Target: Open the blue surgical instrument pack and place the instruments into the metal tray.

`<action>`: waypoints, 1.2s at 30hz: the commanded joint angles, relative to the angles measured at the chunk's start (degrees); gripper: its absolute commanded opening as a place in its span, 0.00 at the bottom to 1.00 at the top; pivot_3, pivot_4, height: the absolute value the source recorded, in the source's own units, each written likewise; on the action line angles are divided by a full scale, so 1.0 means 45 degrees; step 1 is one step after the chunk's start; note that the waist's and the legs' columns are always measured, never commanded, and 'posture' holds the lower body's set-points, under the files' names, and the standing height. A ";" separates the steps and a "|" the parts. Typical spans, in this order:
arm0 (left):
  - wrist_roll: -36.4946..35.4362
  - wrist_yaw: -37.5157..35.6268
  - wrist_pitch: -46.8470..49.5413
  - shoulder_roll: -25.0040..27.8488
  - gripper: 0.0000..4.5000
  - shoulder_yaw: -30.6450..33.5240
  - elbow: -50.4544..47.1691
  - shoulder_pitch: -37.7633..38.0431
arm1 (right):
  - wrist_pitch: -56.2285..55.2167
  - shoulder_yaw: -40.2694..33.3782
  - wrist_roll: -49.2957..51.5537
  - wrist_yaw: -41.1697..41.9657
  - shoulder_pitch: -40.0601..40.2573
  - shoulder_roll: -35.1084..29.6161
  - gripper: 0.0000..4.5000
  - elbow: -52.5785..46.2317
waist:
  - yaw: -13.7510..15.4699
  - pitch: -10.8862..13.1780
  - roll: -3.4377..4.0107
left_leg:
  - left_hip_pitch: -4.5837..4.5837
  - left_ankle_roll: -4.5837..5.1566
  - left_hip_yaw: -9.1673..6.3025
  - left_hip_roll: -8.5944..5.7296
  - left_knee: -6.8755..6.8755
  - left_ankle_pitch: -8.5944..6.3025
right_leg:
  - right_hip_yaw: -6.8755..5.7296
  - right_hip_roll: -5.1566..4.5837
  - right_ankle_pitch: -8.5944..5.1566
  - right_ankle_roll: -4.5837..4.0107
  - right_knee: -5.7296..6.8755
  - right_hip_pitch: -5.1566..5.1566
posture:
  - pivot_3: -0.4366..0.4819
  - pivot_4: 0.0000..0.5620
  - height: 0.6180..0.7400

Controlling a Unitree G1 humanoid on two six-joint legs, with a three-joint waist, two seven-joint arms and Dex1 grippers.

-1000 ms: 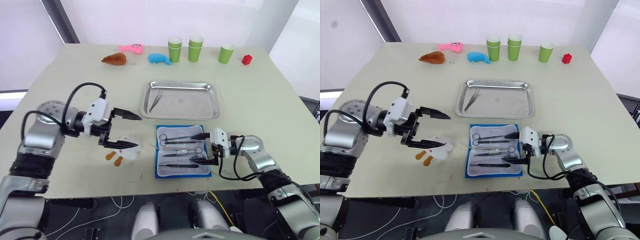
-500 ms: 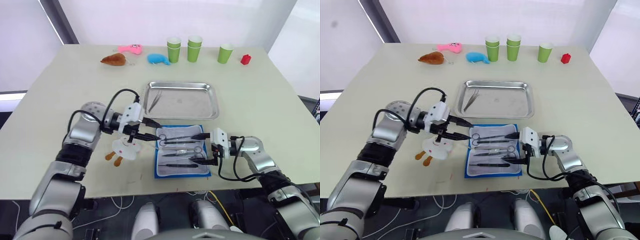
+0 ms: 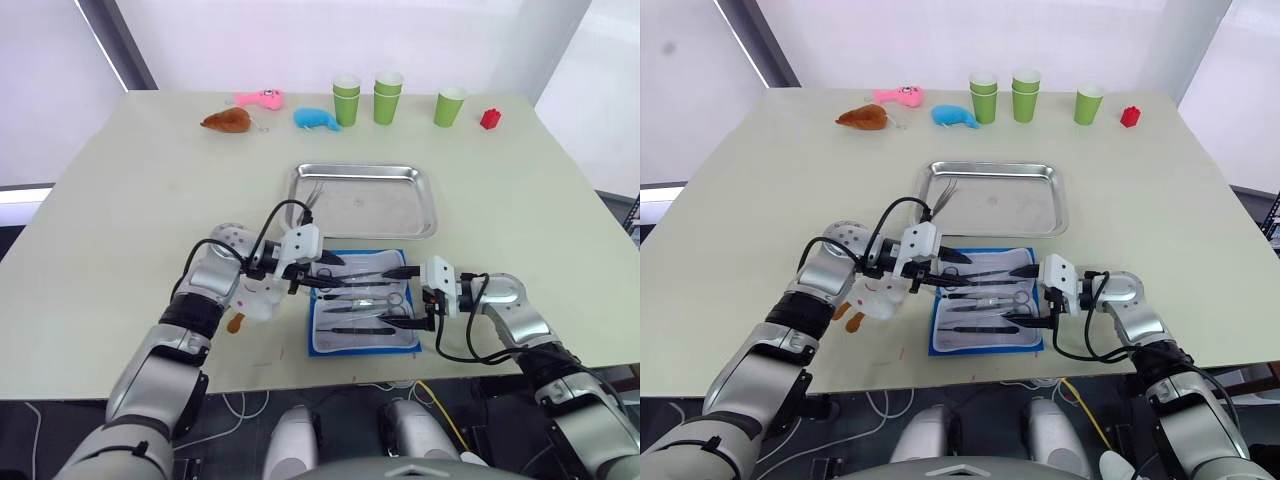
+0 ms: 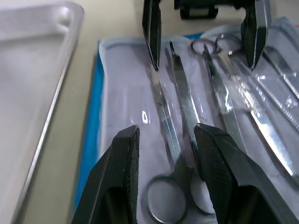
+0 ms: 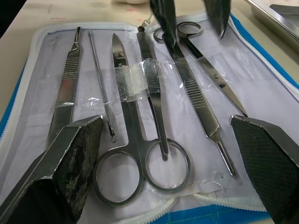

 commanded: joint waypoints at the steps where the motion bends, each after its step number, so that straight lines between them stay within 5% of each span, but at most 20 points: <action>1: 0.0271 0.0125 -0.0665 -0.0081 0.44 0.0043 0.0449 -0.0327 | 0.0555 0.0641 -0.1451 -0.0591 0.0857 -0.0331 1.00 0.1203 | 0.0006 -0.0006 -0.0007 | 0.0002 0.0000 -0.0002 0.0001 0.0000 0.0000 | -0.0001 0.0000 0.0000 0.0000 0.0000 0.0003 | 0.48 0.27 1.00; 26: 0.1071 -0.0304 -0.0769 -0.0543 0.44 -0.0408 0.1593 -0.0581 | 0.0572 0.0648 -0.1409 -0.0728 0.1037 -0.0367 1.00 0.1030 | 0.0001 -0.0126 0.0050 | 0.0037 0.0000 -0.0005 -0.0001 -0.0002 -0.0001 | 0.0000 -0.0002 -0.0002 -0.0002 -0.0006 0.0040 | 0.48 0.27 1.00; 31: 0.1136 -0.0413 -0.0334 -0.0500 0.16 -0.0412 0.1372 -0.0690 | 0.0577 0.0676 -0.1425 -0.0778 0.1022 -0.0325 1.00 0.1018 | 0.0001 -0.0132 0.0055 | 0.0037 0.0001 -0.0005 -0.0001 -0.0002 -0.0001 | 0.0000 -0.0002 -0.0002 -0.0001 -0.0007 0.0040 | 0.48 0.27 1.00; 32: 0.1120 -0.0421 -0.0254 -0.0510 0.01 -0.0396 0.1284 -0.0693 | 0.0578 0.0680 -0.1423 -0.0786 0.1022 -0.0324 1.00 0.1016 | 0.0000 -0.0133 0.0054 | 0.0040 0.0001 -0.0006 0.0000 -0.0002 -0.0001 | 0.0000 -0.0002 -0.0002 -0.0001 -0.0005 0.0041 | 0.48 0.27 1.00; 36: 0.1380 -0.0206 0.0601 -0.0459 0.01 -0.0510 0.0307 -0.1023 | 0.0599 0.0716 -0.1434 -0.0782 0.1036 -0.0314 1.00 0.0985 | -0.0004 -0.0136 0.0060 | 0.0040 0.0001 -0.0007 0.0000 -0.0003 -0.0001 | -0.0001 -0.0002 -0.0003 -0.0001 -0.0009 0.0042 | 0.48 0.27 1.00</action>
